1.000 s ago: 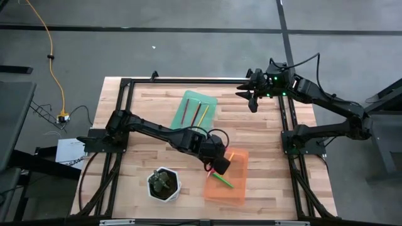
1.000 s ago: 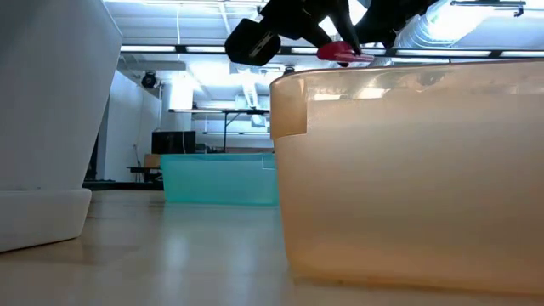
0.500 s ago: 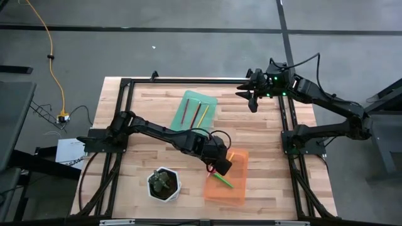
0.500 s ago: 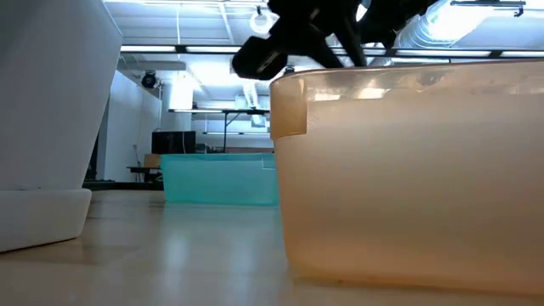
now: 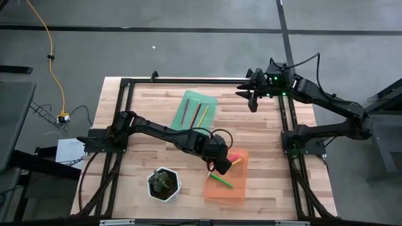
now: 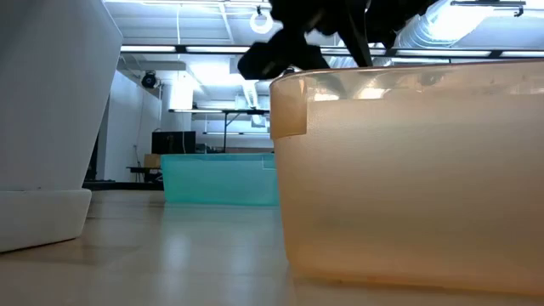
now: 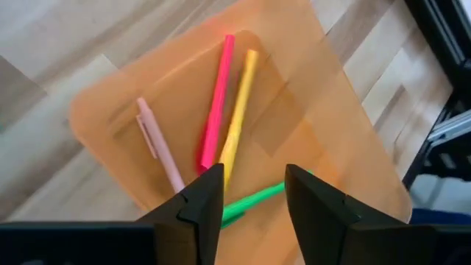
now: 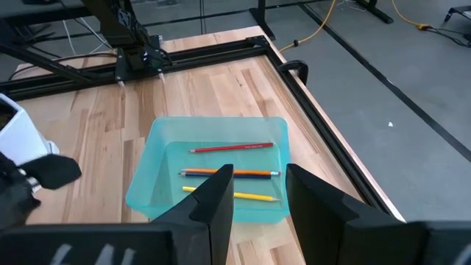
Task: Sort pens & pencils
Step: Return to Home Position
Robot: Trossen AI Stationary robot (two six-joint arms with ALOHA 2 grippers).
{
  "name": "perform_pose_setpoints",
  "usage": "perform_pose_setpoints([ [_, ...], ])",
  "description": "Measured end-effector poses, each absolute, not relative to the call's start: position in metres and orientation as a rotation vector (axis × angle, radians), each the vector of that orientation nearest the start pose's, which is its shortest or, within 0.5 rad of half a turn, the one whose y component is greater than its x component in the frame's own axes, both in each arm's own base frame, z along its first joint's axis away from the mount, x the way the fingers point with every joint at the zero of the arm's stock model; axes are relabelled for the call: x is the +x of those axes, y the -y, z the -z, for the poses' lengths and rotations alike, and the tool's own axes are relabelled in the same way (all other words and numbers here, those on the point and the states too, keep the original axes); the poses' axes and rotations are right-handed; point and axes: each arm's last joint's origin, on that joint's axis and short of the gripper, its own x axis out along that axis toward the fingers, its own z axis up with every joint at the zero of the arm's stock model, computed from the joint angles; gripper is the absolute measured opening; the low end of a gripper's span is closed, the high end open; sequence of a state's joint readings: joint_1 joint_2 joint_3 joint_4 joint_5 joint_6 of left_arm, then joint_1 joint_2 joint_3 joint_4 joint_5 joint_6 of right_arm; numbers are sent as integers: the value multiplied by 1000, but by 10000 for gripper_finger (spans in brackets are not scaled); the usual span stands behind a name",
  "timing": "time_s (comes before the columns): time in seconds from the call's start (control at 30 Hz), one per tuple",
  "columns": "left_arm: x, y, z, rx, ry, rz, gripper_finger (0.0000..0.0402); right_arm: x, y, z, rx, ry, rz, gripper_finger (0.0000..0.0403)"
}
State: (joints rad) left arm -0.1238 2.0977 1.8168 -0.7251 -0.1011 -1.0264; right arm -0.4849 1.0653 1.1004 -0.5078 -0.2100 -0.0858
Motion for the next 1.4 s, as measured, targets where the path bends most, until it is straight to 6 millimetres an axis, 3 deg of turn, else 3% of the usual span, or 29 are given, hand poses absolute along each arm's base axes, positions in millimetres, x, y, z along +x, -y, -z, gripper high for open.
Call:
perform_pose_setpoints([
  [0.1,452,52,-262,-750,-923,-482,137,198,97,-359,79,-456,250,117],
  [0.3,426,43,-342,-462,-914,-624,132,197,98,-360,123,-443,251,117],
  [0.4,400,36,-377,-329,-883,-744,127,190,100,-370,173,-422,251,117],
  [0.57,340,28,-411,-254,-833,-786,120,161,105,-406,184,-303,335,117],
  [0.73,296,31,-442,-130,-752,-747,112,133,100,-439,186,-212,310,117],
  [0.97,226,41,-473,20,-740,-651,93,103,74,-468,230,-122,136,117],
  [1.13,170,43,-489,60,-588,-633,78,78,50,-491,253,-20,96,117],
  [1.3,127,40,-482,37,-503,-587,65,45,18,-515,269,101,76,117],
  [1.4,110,40,-470,36,-452,-548,60,26,0,-525,282,170,64,117],
])
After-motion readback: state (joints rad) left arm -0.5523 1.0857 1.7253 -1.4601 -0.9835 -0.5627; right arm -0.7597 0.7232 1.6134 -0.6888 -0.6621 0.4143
